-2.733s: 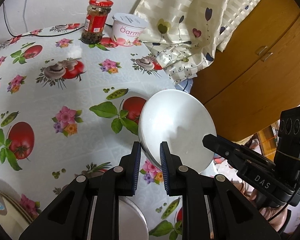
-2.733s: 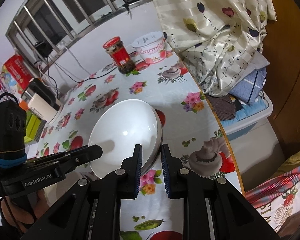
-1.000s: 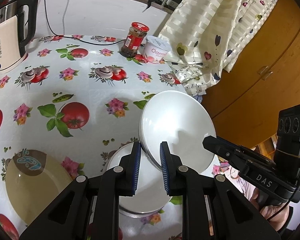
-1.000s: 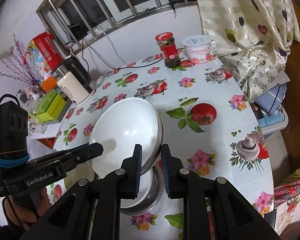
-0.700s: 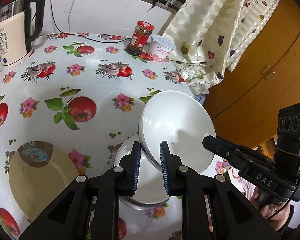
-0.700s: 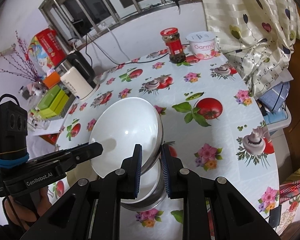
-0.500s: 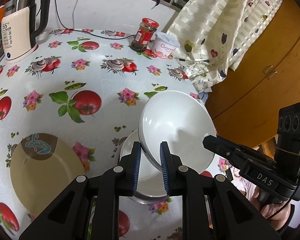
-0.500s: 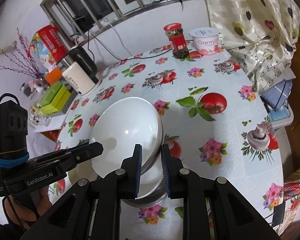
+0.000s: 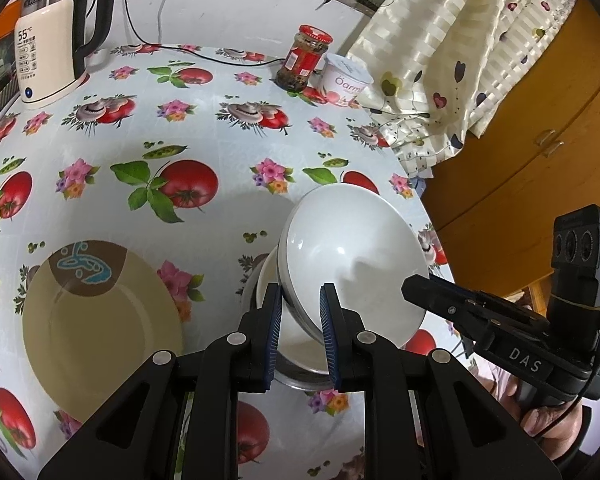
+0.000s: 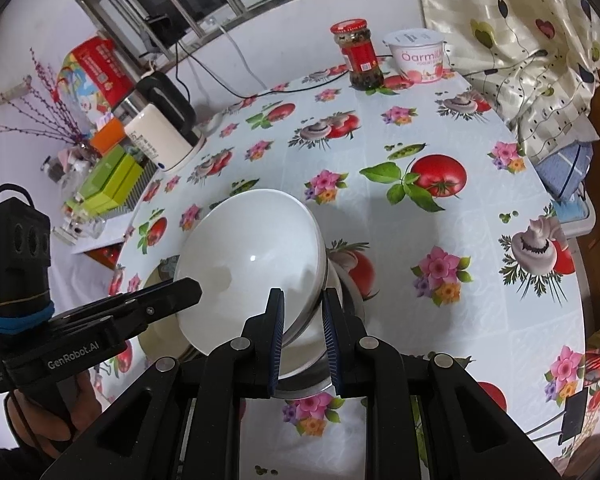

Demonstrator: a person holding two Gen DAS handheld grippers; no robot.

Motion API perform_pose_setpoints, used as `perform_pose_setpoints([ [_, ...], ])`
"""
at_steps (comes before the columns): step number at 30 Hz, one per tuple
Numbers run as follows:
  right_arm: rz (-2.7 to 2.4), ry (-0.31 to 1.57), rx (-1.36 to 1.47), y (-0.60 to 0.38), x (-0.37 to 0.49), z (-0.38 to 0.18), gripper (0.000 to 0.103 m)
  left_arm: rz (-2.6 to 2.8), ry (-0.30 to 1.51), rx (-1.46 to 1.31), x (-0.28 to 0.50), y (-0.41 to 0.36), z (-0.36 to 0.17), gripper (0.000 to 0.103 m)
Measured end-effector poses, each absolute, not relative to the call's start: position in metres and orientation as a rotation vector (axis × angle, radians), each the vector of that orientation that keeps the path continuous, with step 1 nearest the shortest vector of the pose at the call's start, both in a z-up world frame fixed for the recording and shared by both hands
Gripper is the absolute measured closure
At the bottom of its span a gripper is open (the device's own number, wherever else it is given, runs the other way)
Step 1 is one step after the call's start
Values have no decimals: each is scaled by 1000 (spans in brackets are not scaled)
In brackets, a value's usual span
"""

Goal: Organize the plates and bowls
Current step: 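Lower the white bowl into the steel bowl and open the left tool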

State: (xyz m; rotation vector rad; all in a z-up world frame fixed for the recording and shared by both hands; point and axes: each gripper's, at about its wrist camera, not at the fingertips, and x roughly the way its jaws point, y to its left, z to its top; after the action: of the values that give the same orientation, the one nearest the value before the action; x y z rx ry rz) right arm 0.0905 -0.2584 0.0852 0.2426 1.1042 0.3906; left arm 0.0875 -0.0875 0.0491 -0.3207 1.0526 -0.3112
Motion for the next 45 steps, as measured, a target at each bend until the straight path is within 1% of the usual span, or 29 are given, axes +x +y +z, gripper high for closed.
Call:
perform_pose_setpoints([
  [11, 393, 1134, 238, -258, 90, 78, 84, -302, 1076, -322, 86, -88, 42, 83],
  [14, 395, 1142, 235, -257, 91, 75, 82, -300, 1087, -325, 86, -87, 39, 83],
  [21, 395, 1160, 229, -255, 91, 69, 82, -295, 1104, -329, 87, -87, 34, 83],
  [41, 390, 1170, 213, -256, 92, 65, 81, -301, 1118, -341, 86, -87, 29, 83],
  [42, 390, 1171, 214, -255, 92, 64, 79, -302, 1115, -342, 86, -87, 29, 83],
  [45, 391, 1170, 214, -255, 92, 64, 78, -305, 1106, -343, 85, -87, 31, 83],
])
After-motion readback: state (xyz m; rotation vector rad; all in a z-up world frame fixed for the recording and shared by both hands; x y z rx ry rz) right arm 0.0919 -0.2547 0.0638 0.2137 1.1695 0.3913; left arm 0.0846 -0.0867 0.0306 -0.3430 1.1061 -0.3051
